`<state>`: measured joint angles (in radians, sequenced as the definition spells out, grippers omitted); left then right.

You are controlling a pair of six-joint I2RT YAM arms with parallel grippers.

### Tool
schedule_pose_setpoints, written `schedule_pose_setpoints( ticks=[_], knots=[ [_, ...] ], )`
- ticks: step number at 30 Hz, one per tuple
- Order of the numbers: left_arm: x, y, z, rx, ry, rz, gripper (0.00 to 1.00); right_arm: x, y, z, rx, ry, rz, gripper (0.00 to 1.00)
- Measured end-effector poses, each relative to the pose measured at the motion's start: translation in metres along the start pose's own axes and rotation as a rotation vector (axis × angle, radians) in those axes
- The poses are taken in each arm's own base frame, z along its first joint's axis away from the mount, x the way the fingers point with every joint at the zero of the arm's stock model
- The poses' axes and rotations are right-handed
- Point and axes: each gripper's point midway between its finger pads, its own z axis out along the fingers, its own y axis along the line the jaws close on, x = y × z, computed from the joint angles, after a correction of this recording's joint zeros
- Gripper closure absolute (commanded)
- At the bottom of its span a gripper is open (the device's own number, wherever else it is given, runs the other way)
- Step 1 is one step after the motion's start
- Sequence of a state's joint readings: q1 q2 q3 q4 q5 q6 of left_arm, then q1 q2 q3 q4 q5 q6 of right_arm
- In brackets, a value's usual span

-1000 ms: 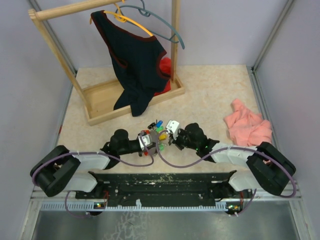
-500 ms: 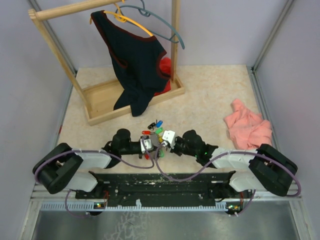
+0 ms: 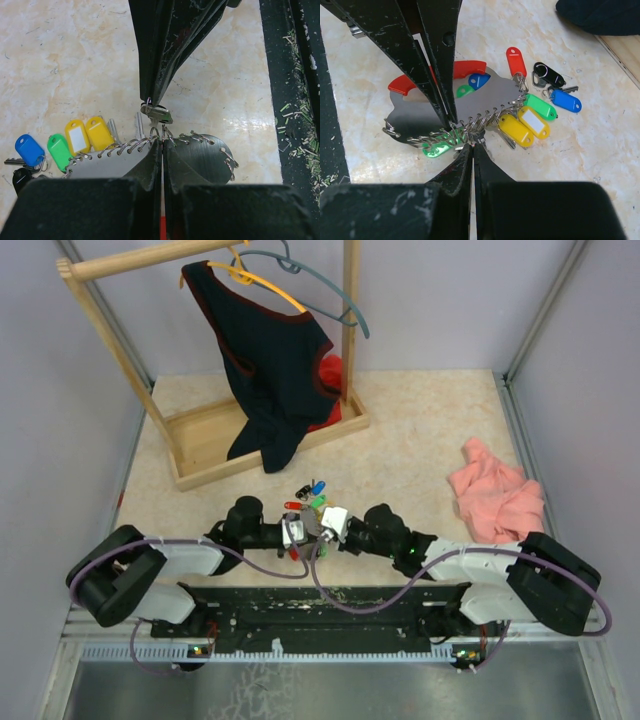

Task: Put the keys on the keyring

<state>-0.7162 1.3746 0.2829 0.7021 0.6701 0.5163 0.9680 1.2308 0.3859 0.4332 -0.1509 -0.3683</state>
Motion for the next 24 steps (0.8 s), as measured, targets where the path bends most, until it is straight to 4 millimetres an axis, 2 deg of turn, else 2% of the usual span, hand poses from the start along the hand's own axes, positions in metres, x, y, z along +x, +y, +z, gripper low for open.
schedule_pose_setpoints(
  ticks=[10, 19, 24],
  knots=[
    [0.001, -0.001, 0.000, 0.011, 0.004, 0.020, 1.00, 0.000, 0.011, 0.001, -0.020, 0.011, -0.037, 1.00],
    [0.007, -0.006, -0.001, 0.036, 0.022, 0.035, 1.00, 0.013, 0.021, 0.004, -0.042, 0.064, -0.077, 1.00],
    [0.008, -0.008, -0.002, 0.044, 0.027, 0.046, 1.00, 0.013, 0.023, 0.005, -0.043, 0.067, -0.099, 1.00]
  ],
)
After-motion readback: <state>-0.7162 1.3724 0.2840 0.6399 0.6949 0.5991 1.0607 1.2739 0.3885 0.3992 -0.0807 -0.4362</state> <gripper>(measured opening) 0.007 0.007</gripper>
